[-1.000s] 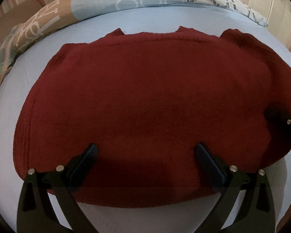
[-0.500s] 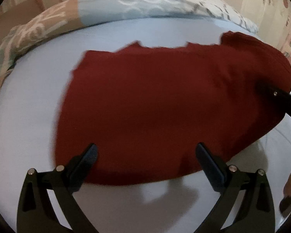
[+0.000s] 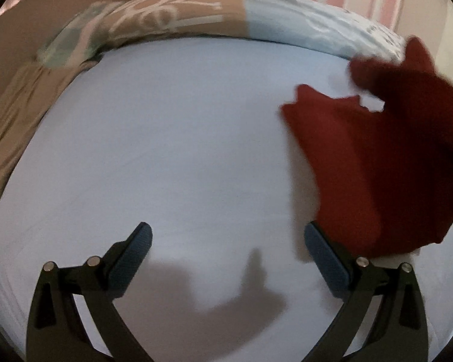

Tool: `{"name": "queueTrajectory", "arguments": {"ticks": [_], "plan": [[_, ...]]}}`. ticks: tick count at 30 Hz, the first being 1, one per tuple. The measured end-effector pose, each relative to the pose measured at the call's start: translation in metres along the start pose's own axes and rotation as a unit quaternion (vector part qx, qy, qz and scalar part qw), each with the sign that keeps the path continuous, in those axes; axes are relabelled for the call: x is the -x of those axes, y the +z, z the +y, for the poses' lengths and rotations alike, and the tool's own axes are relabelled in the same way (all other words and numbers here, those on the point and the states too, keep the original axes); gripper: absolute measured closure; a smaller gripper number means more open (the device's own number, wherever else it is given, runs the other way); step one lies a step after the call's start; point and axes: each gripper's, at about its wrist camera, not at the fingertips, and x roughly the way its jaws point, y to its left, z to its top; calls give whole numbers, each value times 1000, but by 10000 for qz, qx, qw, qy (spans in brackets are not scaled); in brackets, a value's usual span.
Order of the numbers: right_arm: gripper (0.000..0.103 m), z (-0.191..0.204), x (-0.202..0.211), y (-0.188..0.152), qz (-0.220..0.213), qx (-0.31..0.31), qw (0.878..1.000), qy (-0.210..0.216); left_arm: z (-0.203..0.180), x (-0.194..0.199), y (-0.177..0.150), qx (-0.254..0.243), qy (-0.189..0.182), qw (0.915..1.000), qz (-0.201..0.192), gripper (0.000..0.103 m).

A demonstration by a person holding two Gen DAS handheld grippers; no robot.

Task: Fold small clothes
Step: 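Lift the held side with the right gripper and fold it across the sweater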

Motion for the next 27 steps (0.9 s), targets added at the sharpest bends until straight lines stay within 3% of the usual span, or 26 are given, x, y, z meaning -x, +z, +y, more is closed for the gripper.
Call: {"name": "queueTrajectory", "arguments": {"ticks": [4, 9, 12, 13, 14, 20, 27], "plan": [[80, 38, -37, -14, 659, 245, 9971, 283, 19, -2, -2, 182, -34, 9998, 69, 2], [79, 40, -45, -20, 802, -145, 9962, 303, 22, 2, -3, 93, -128, 9999, 58, 2], [68, 30, -36, -15, 803, -498, 9945, 453, 22, 3, 3, 41, -149, 9999, 22, 2], [54, 27, -29, -16, 793, -635, 9931, 592, 21, 5, 4, 25, -188, 9998, 13, 2], [47, 24, -21, -15, 741, -800, 9910, 783, 19, 8, 6, 10, -223, 9997, -5, 2], [34, -1, 32, -18, 476, -1315, 9833, 1166, 0, 23, 12, -203, -258, 9994, -138, 2], [24, -60, 58, -29, 144, -1770, 9835, 360, -27, 29, 10, -391, -394, 9984, -114, 2]]}}
